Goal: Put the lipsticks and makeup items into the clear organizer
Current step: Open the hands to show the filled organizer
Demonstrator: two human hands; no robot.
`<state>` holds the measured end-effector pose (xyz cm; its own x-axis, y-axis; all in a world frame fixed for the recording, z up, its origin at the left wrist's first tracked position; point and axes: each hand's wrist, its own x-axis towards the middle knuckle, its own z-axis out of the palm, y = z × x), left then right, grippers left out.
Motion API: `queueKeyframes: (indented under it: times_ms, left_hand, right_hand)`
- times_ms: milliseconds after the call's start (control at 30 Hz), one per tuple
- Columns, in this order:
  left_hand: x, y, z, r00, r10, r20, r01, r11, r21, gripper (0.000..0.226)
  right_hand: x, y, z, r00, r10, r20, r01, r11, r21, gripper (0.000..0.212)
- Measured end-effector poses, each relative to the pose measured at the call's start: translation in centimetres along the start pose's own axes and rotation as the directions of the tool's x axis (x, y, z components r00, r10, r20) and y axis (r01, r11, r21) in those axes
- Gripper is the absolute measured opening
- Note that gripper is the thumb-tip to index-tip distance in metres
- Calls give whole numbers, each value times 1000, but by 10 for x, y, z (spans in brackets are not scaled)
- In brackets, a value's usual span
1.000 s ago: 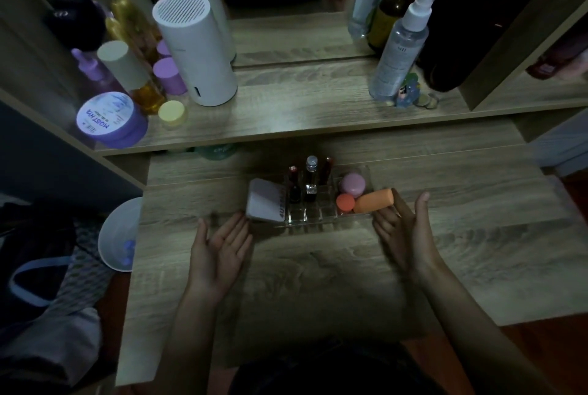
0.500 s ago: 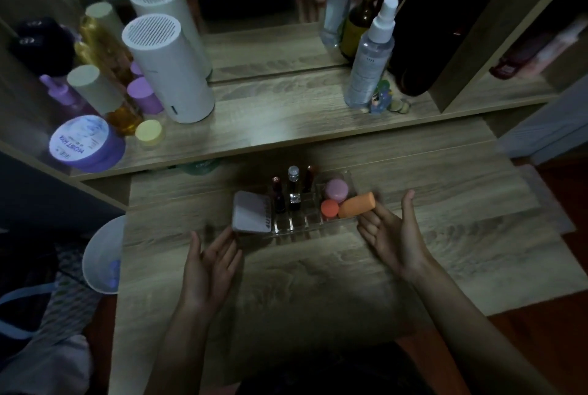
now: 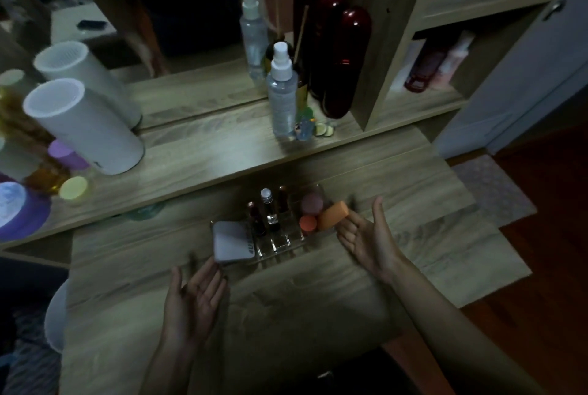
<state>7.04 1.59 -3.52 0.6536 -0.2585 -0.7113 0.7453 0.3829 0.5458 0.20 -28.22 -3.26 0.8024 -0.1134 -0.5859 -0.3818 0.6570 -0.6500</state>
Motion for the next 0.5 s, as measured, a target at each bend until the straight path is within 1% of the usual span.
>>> queueKeyframes:
  times_ms: [200, 367, 500]
  left_hand:
    - [5, -28, 45, 999, -27, 24, 29, 998, -48, 70]
    - [11, -52, 86, 997, -63, 47, 65, 997, -42, 68]
    - [18, -70, 118, 994, -90, 66, 92, 995, -34, 63]
  right_hand:
    - [-8, -30, -49, 1000, -22, -6, 22, 1000, -5, 90]
    - [-12, -55, -91, 999, -50, 0, 50, 998, -34, 96]
    - [-14, -74, -124, 997, -80, -26, 80, 997, 16, 90]
